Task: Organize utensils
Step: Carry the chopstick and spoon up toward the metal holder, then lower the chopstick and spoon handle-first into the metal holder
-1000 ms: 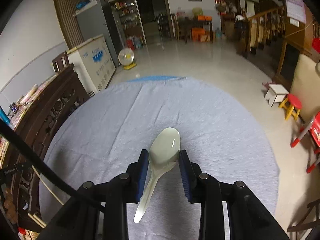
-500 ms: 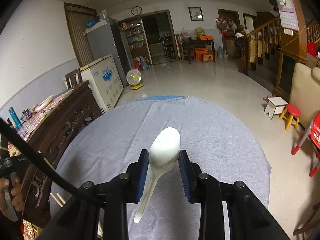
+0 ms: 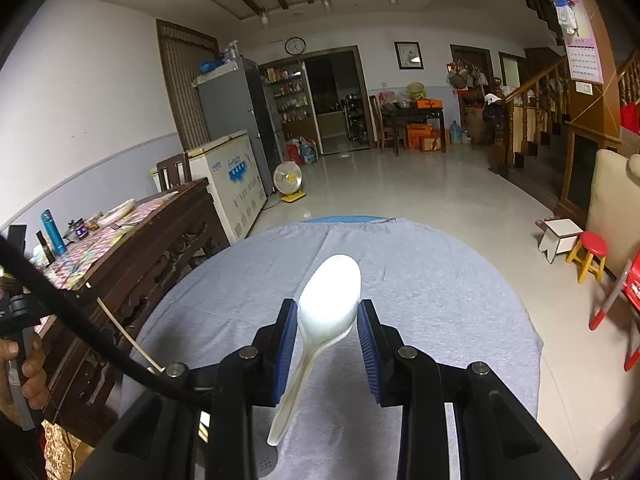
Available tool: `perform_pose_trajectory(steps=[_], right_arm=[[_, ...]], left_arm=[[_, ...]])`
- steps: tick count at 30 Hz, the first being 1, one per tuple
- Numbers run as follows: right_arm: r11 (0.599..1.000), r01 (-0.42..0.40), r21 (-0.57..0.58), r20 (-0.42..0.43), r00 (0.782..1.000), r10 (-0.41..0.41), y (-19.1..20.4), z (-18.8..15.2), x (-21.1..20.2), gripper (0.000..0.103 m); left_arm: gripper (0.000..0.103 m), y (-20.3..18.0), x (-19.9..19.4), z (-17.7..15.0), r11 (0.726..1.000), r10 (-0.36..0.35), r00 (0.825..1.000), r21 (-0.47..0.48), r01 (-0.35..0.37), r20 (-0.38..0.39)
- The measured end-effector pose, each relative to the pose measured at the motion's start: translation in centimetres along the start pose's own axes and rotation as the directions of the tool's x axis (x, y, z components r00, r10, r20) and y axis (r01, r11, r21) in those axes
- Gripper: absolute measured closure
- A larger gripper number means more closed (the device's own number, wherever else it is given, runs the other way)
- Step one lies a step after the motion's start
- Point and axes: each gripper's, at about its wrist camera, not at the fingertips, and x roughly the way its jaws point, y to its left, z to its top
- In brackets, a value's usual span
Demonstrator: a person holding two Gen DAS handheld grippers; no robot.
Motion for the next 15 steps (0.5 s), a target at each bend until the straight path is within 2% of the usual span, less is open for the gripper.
perform_pose_trajectory(steps=[5,15], right_arm=[[1.000,-0.025,-0.009,0.018,1.000,0.025,1.0,-0.3,-1.3,0.070],[0.996,-0.068,-0.061,0.042,0.997,0.071,4.1,-1.0,-3.0,0.070]], left_arm=[[0.098,-1.0,-2.9,-0.1,0.999,-0.027,0.999,0.037,0.025,0.045],[0.098,-3.0,-8.3,-1.1,0.989,-0.128,0.987,0.086,0.120,0.096]])
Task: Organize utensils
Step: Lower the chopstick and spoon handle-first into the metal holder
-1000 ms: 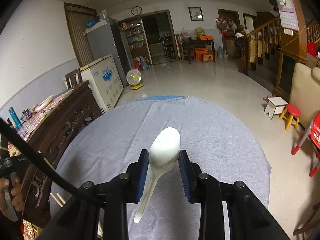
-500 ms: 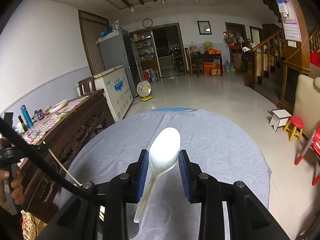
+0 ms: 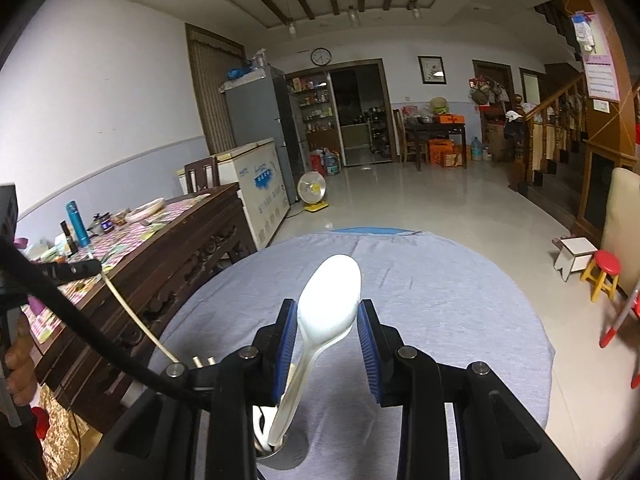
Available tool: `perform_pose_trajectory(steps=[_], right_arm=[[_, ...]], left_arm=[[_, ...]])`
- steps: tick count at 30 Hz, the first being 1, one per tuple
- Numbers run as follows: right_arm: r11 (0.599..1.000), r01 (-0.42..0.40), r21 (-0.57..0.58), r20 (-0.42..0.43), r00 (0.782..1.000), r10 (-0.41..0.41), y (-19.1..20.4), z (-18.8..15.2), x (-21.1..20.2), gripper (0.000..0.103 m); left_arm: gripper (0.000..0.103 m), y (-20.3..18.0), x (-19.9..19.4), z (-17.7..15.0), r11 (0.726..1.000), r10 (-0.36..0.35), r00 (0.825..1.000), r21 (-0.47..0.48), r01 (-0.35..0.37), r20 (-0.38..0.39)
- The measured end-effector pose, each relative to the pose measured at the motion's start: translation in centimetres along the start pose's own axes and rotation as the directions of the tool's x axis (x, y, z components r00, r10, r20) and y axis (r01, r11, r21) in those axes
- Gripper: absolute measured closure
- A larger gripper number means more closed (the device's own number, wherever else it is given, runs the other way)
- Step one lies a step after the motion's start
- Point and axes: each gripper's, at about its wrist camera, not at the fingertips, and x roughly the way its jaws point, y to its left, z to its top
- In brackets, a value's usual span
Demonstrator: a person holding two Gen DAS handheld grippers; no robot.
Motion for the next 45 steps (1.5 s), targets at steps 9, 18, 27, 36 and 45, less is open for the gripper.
perform_pose_trajectory(steps=[9,18,27,36,45], right_arm=[[0.999,-0.010,-0.051,0.012,1.000,0.011,2.9,-2.1,1.3,0.070],[0.993,0.038,-0.113,0.080,0.996,-0.029,5.1,-4.5,3.5,0.070],[0.987,0.055,-0.152,0.085,0.995,-0.042,5.8,-6.4,5.2,0.070],[0.985,0.050,-0.165,0.070,0.997,-0.039,6.0,-8.6,6.4,0.070],[0.981,0.051,-0.185,0.047,0.998,-0.043,6.1,-10.5,6.8,0.070]], left_arm=[[0.098,-3.7,-2.8,-0.4,0.993,-0.106,0.994,0.052,0.105,0.016],[0.098,-7.0,-0.6,-2.3,0.986,-0.144,0.989,0.079,0.147,-0.039],[0.098,-8.2,2.9,-5.1,0.987,-0.117,0.987,0.096,0.127,-0.106],[0.098,-7.9,4.7,-6.8,0.991,-0.076,0.988,0.100,0.090,-0.132],[0.098,-7.0,5.9,-7.8,0.994,-0.069,0.986,0.076,0.081,-0.155]])
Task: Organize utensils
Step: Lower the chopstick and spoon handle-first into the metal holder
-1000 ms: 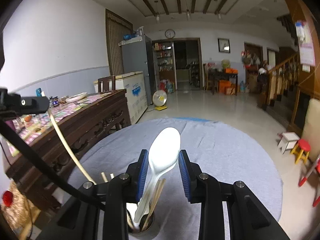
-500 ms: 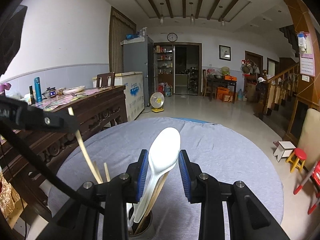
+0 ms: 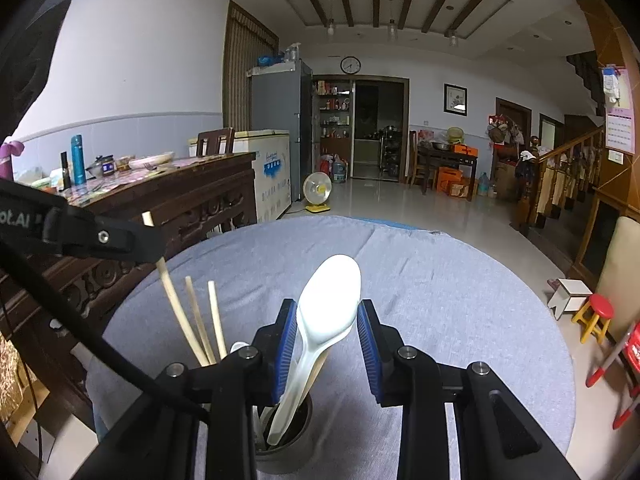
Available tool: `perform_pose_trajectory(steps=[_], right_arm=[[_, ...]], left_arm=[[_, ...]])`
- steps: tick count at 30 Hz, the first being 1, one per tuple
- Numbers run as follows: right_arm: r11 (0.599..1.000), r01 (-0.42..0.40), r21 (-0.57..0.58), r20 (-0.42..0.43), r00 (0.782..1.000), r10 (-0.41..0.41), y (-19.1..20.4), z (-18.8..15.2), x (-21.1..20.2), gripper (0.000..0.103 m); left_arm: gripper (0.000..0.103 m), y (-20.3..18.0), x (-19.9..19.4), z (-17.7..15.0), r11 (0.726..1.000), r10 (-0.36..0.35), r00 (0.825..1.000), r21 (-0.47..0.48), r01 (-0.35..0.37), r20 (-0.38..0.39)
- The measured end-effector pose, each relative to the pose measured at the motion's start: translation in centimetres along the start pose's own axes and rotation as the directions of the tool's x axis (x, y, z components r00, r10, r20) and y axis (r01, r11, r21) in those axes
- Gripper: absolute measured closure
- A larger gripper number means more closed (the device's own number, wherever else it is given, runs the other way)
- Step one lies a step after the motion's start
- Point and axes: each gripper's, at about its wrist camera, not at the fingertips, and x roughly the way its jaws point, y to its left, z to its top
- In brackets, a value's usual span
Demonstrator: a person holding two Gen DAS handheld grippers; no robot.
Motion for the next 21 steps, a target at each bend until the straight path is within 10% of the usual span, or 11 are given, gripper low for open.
perform_pose_trajectory(steps=[21], right_arm=[[0.999,-0.006,-0.037,-0.065,0.998,0.004,0.4,-1.9,0.6,0.069]], left_arm=[[0.098,0.9,1.5,-1.0,1.000,-0.007,0.999,-0.024,0.006,-0.037]])
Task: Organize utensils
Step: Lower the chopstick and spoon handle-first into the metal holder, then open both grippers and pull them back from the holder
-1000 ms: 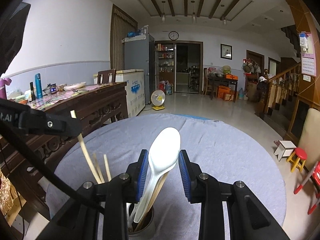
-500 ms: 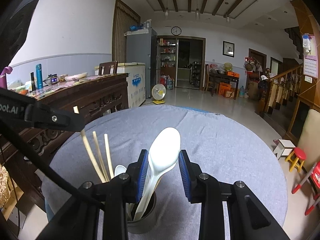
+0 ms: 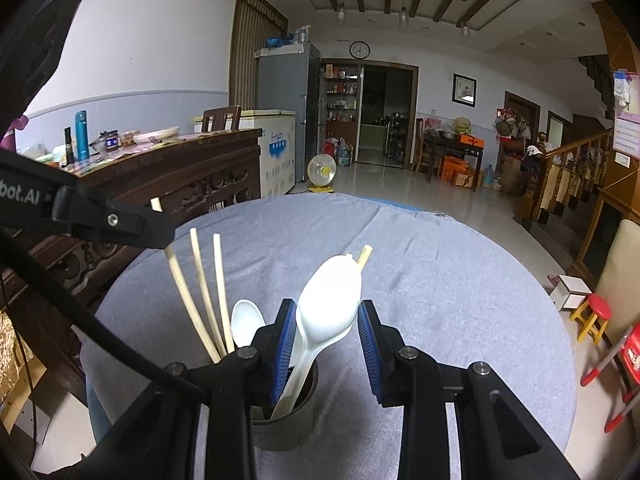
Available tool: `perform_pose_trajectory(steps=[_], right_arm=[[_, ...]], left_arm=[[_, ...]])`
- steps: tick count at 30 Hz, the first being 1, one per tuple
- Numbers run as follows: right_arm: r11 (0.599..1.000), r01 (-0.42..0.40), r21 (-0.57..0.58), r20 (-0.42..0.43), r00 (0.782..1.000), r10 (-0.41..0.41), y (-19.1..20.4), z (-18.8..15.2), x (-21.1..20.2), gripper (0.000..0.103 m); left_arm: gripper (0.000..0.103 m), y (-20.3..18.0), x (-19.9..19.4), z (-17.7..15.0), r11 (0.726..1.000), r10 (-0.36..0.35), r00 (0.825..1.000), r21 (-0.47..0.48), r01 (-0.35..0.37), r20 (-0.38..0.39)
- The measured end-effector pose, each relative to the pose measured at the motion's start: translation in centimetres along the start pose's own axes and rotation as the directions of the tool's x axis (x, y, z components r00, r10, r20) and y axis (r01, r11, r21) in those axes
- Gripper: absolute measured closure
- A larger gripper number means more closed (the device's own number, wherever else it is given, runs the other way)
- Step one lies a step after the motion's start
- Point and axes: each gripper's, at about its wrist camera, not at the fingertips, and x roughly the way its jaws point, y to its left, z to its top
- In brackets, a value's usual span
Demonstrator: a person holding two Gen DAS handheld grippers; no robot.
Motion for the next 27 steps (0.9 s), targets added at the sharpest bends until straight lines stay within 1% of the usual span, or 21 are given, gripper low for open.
perform_pose_trajectory(steps=[11,12,13,15,17,19,20,21,23,24,25,26,27], right_arm=[[1.000,-0.001,-0.006,0.007,1.000,0.001,0.1,-0.3,-0.6,0.067],[1.000,-0.001,-0.007,0.010,1.000,0.001,0.0,-0.3,-0.7,0.064],[1.000,-0.002,-0.008,0.013,1.000,0.002,0.1,-0.3,-0.8,0.057],[1.000,-0.001,-0.014,0.021,1.000,0.002,0.1,-0.3,-1.0,0.050],[1.000,0.001,-0.019,0.028,1.000,0.000,0.1,-0.2,-1.2,0.050],[1.000,0.001,-0.014,0.031,1.000,0.000,0.0,-0.2,-1.5,0.050],[1.000,0.002,-0.013,0.035,0.999,-0.002,0.0,-0.2,-1.7,0.050],[1.000,0.007,-0.013,0.041,0.999,-0.007,-0.1,-0.2,-2.0,0.048],[1.000,0.016,-0.010,0.053,0.999,-0.015,-0.4,-0.2,-2.8,0.039],[1.000,0.021,-0.004,0.064,0.998,-0.021,-0.6,-0.2,-3.3,0.033],[1.000,0.025,-0.001,0.075,0.997,-0.025,-0.8,-0.2,-3.8,0.029],[1.000,0.029,-0.002,0.087,0.996,-0.029,-0.9,-0.2,-4.5,0.028],[0.999,0.035,-0.004,0.093,0.995,-0.034,-1.0,-0.2,-5.0,0.023]], left_arm=[[0.098,0.2,0.2,-0.6,1.000,0.011,1.000,-0.009,-0.011,-0.020],[0.098,0.2,0.2,-0.6,1.000,0.010,1.000,-0.011,-0.010,-0.021],[0.098,0.3,0.2,-0.6,1.000,0.010,1.000,-0.015,-0.010,-0.022],[0.098,0.4,0.2,-0.6,1.000,0.015,1.000,-0.016,-0.016,-0.025],[0.096,0.5,0.3,-0.6,1.000,0.022,0.999,-0.020,-0.023,-0.032],[0.090,0.7,0.3,-0.7,0.999,0.025,0.999,-0.027,-0.026,-0.039],[0.082,0.8,0.2,-0.7,0.999,0.026,0.999,-0.032,-0.027,-0.040],[0.066,1.0,0.1,-0.7,0.999,0.028,0.999,-0.037,-0.030,-0.040],[0.048,1.2,-0.4,-0.8,0.998,0.048,0.999,-0.047,-0.049,-0.025],[0.047,1.2,-0.8,-0.8,0.997,0.061,0.998,-0.050,-0.061,-0.005],[0.046,1.2,-1.1,-0.8,0.996,0.070,0.998,-0.049,-0.070,0.004],[0.042,1.3,-1.4,-0.8,0.996,0.079,0.997,-0.049,-0.078,0.011],[0.039,1.4,-1.6,-0.9,0.995,0.083,0.996,-0.053,-0.082,0.015]])
